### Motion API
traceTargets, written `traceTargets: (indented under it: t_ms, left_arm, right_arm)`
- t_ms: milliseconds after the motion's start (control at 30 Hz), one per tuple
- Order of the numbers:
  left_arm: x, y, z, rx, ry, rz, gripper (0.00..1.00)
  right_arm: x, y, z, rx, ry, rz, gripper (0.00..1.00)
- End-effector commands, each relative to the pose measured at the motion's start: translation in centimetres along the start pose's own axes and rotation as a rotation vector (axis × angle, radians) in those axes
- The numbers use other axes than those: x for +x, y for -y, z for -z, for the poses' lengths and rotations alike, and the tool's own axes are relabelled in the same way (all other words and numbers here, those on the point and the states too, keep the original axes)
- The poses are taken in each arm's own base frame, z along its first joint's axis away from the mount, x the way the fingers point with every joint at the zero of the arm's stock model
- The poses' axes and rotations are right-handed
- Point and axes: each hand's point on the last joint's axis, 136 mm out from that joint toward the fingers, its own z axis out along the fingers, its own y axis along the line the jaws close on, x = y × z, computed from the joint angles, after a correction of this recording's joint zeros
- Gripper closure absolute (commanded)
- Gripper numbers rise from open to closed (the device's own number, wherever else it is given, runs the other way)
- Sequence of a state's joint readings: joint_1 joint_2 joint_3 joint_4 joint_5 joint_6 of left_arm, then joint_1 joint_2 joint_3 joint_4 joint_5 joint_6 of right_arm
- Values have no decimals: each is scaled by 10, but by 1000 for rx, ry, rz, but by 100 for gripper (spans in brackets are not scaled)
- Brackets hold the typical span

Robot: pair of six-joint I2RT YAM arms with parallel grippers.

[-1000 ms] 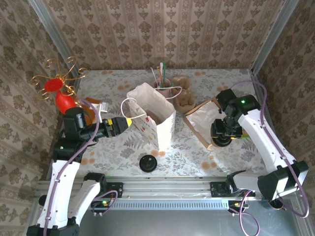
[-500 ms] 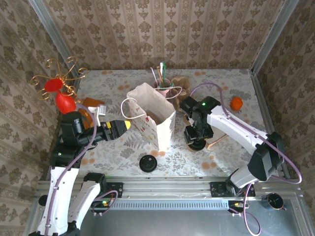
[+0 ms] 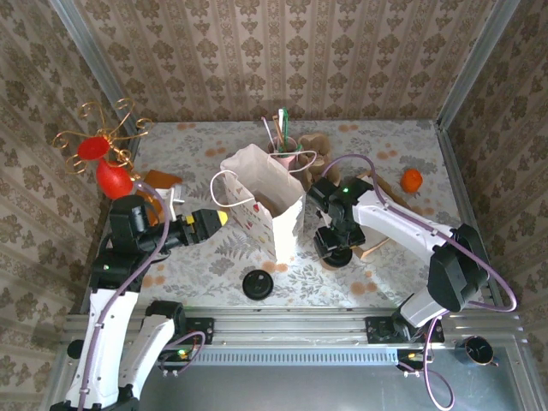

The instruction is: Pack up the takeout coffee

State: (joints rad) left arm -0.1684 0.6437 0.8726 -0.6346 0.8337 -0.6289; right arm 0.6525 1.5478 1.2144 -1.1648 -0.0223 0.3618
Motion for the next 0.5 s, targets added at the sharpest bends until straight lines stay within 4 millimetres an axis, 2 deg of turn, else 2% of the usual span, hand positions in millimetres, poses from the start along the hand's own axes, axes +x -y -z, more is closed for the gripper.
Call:
traceTargets:
  t_ms: [0, 300, 467]
  left_arm:
    - [-3, 1, -1, 7, 11, 4, 6]
    - [-2, 3, 2, 0, 11, 1, 6]
    - [-2, 3, 3, -3, 12, 3, 6]
  right_arm:
    - [0, 3, -7, 26, 2, 24, 29]
    - [-5, 3, -11, 21, 43, 37, 17]
    - [-7, 4, -6, 20, 81, 41, 19]
